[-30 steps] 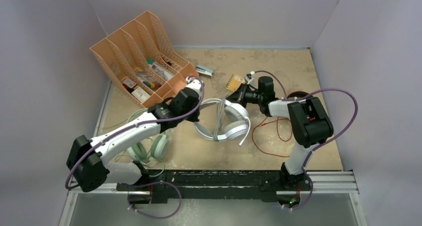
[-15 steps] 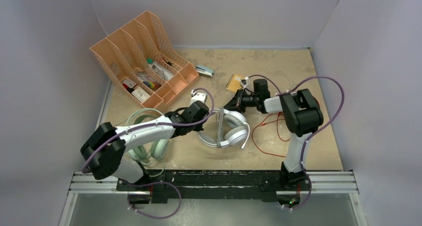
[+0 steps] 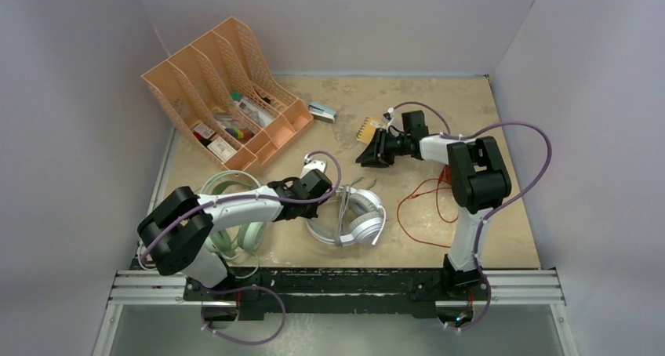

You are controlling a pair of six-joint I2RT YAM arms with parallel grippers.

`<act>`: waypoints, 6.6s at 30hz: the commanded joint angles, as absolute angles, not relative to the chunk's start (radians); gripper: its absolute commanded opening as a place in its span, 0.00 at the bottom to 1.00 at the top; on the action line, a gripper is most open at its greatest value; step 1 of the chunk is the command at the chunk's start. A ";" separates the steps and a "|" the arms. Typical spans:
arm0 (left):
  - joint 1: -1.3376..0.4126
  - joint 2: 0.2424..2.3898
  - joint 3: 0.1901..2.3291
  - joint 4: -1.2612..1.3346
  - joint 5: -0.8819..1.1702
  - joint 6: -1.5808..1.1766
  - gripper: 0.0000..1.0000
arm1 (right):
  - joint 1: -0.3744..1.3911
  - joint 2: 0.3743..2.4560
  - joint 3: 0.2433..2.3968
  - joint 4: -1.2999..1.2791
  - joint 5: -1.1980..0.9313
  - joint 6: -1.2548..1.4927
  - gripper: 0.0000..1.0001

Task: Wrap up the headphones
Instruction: Place the headphones at the center of the board, then pick up the headphones from the center of the board.

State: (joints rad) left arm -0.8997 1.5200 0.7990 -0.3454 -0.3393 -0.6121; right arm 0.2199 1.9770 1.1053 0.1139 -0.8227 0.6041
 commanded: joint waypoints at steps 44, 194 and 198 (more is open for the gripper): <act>-0.682 1.014 1.164 -0.502 -0.174 -0.394 0.76 | -0.452 1.353 1.124 -0.669 -0.019 0.366 0.94; -0.480 1.499 1.619 -0.508 -0.381 -0.562 0.00 | 0.127 1.261 1.278 -0.169 -0.321 0.179 0.99; -0.468 1.494 1.711 -0.506 -0.354 -0.590 0.00 | 0.124 1.297 1.178 -0.079 -0.425 0.256 0.96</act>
